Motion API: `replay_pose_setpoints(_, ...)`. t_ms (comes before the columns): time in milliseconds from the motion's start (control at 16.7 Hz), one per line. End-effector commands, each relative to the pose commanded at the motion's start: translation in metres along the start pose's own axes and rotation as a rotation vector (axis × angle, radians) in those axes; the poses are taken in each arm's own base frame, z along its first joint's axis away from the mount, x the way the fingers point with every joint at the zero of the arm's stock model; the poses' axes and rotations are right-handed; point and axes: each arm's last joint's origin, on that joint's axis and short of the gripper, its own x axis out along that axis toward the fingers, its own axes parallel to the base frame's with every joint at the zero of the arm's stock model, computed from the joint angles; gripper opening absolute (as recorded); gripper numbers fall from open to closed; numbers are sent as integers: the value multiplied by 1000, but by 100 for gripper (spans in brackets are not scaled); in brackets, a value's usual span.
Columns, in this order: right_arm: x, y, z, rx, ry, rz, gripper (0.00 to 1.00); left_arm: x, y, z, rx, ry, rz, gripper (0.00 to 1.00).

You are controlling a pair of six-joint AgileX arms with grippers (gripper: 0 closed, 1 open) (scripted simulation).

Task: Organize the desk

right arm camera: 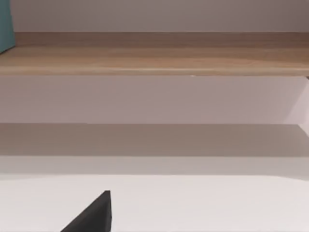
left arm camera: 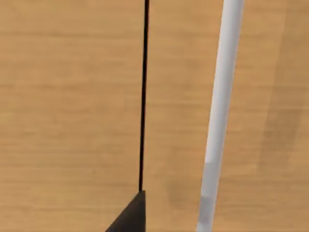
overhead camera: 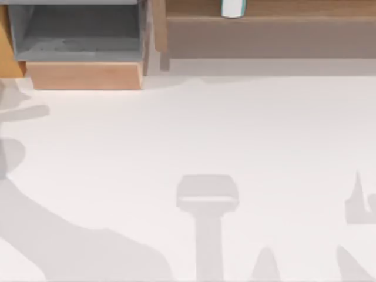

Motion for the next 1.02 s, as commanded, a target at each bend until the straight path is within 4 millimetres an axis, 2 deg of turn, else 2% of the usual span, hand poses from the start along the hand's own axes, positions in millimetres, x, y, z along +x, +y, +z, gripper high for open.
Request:
replay_pose_setpoints(360,0,0,0,0,0,0,100,-31,-2,-1,0,3,0,100)
replay_pose_setpoints(720,0,0,0,0,0,0,100,-32,-5,1,-4,-3,-7,100)
replay_pose_setpoints(840,0,0,0,0,0,0,100,-30,-3,13,-33,-7,-12,100)
replay_pose_setpoints(1020,0,0,0,0,0,0,100,-27,-7,58,-151,-17,-41,100)
